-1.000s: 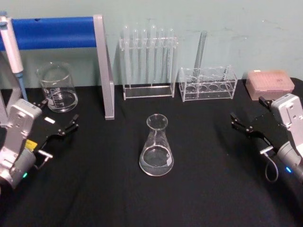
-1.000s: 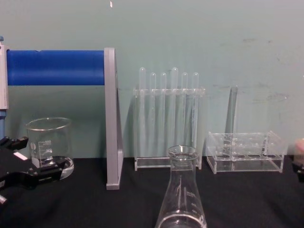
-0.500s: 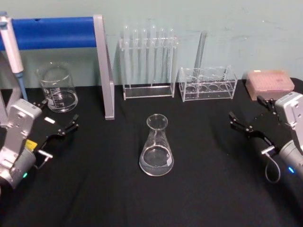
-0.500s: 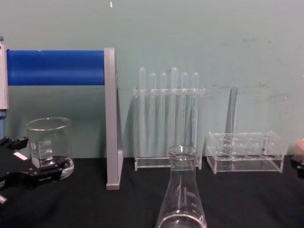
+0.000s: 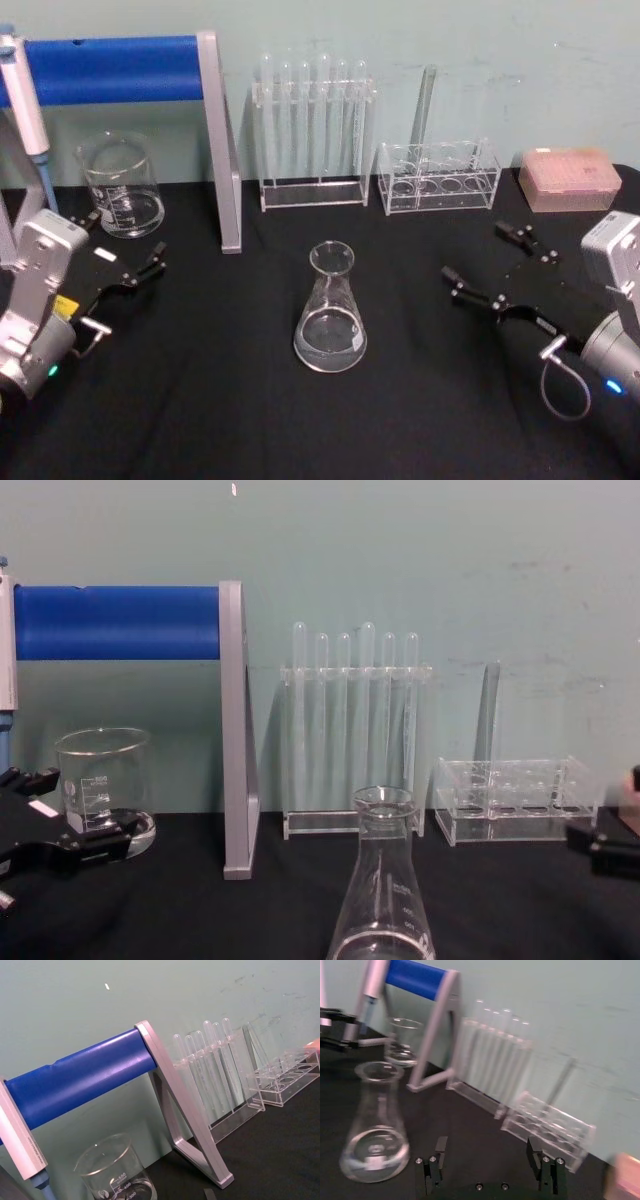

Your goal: Grasp the erlenmeyer flask with one hand, shake it three times, then place it back.

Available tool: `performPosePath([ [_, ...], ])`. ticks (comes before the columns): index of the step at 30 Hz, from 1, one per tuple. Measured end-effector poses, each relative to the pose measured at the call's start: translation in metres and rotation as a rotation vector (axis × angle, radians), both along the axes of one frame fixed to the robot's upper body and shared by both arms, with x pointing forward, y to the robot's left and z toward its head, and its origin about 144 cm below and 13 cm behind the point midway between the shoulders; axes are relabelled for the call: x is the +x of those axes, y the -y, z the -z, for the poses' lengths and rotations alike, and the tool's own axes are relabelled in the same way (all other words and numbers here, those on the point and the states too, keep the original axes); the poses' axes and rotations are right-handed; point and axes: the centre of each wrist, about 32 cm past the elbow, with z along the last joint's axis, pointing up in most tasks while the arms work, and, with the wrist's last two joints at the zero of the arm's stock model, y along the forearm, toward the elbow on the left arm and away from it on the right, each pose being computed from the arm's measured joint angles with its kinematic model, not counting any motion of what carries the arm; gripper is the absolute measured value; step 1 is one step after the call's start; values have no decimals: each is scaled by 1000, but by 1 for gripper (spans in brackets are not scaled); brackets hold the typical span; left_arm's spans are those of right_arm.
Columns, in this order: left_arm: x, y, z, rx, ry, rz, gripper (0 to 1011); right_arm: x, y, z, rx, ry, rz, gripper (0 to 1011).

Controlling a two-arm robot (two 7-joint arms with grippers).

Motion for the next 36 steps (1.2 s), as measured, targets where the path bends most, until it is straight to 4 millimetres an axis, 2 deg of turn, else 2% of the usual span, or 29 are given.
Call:
performPosePath([
  [16,0,0,0,0,0,0,1001,-4,-16,-3,49,-74,-263,1000],
  [26,0,0,0,0,0,0,1001,13,-30,-2,134,-186,-335,1000],
  [36,0,0,0,0,0,0,1001,33,-45,0,155,-213,-349,1000],
])
